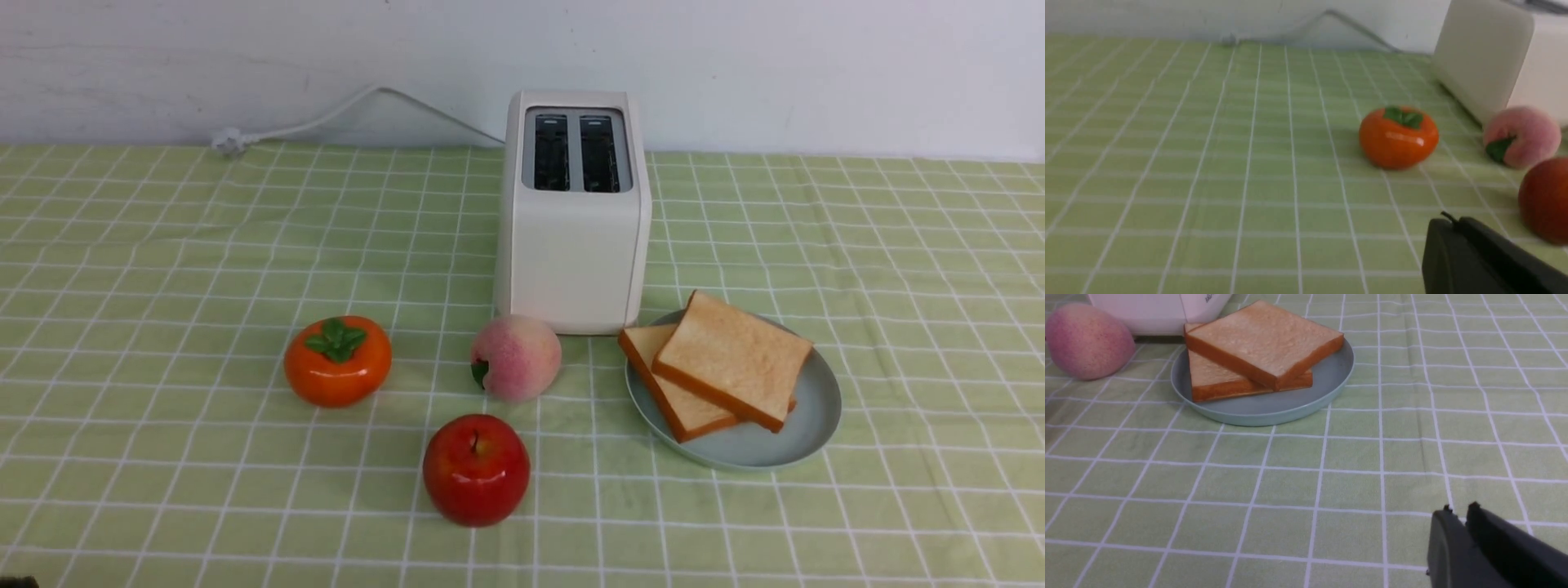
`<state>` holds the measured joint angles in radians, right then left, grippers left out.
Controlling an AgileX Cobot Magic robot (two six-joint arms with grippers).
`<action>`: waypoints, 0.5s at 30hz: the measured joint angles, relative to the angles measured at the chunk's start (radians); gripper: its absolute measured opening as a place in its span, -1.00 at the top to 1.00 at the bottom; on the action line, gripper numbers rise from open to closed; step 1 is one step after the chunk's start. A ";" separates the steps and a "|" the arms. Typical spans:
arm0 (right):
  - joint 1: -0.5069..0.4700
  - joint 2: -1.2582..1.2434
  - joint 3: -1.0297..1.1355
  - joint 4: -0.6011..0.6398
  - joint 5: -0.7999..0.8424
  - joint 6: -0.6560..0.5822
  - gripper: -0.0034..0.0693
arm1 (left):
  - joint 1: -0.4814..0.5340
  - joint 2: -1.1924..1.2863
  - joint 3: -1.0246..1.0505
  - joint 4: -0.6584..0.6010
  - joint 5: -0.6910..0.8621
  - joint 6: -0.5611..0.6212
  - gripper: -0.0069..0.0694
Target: Take toasted bread from bread machine on green coffee tablecloth place on plate.
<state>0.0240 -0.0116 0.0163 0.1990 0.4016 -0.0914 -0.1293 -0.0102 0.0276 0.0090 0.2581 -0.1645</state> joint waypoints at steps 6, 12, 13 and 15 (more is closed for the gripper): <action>0.000 0.000 0.000 0.000 0.000 0.000 0.71 | 0.001 0.000 0.002 -0.001 0.130 -0.053 0.85; 0.000 0.000 0.000 0.000 0.000 0.000 0.69 | 0.002 0.000 0.002 -0.009 0.130 -0.060 0.85; 0.000 0.000 0.000 0.000 0.000 0.000 0.69 | 0.002 0.000 0.002 -0.009 0.130 -0.060 0.85; 0.000 0.000 0.000 0.000 0.000 0.000 0.68 | 0.002 0.000 0.002 -0.009 0.130 -0.060 0.85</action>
<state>0.0240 -0.0116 0.0163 0.1990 0.4016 -0.0914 -0.1273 -0.0102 0.0299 0.0000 0.3881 -0.2241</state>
